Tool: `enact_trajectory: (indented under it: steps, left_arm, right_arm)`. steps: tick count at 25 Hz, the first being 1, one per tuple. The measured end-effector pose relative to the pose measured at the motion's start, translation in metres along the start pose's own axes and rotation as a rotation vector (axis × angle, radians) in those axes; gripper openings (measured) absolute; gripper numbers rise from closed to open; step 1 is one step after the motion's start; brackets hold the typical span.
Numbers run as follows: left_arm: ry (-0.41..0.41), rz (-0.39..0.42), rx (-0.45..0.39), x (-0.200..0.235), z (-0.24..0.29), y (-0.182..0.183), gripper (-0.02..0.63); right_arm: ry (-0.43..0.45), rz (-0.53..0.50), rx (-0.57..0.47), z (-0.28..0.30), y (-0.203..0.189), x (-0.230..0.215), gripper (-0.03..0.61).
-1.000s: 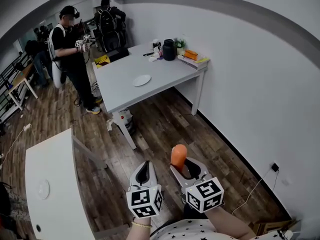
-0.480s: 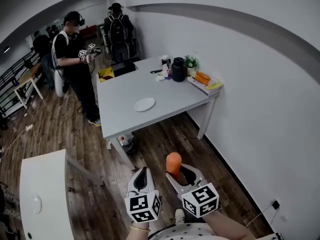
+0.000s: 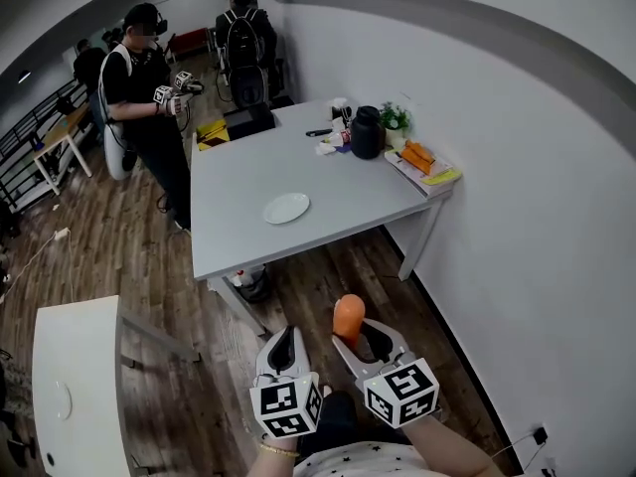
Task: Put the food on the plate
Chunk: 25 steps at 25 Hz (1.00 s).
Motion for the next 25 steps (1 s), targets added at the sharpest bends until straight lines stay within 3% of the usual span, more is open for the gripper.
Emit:
enact_trajectory:
  steps: [7, 14, 25]
  left_arm:
    - [0.032, -0.004, 0.011, 0.012, 0.074, 0.010, 0.008]
    - [0.082, -0.024, -0.006, 0.048, 0.168, 0.049, 0.008]
    - [0.149, -0.105, 0.032, 0.099, 0.274, 0.080, 0.008]
  right_arm:
    - [0.010, 0.002, 0.024, 0.059, 0.012, -0.053, 0.195]
    - [0.047, -0.053, 0.052, 0.150, 0.055, -0.110, 0.195]
    - [0.174, -0.222, 0.168, 0.291, 0.107, -0.171, 0.193]
Point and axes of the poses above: the fingertips, and each gripper's own axes: z forward along the fingers, x to its left, y out of its top, the point moved 7 cm from there along -z, backward along the fingers, and after that the axes turned 8 degrees about x, right-handed, at the moved point
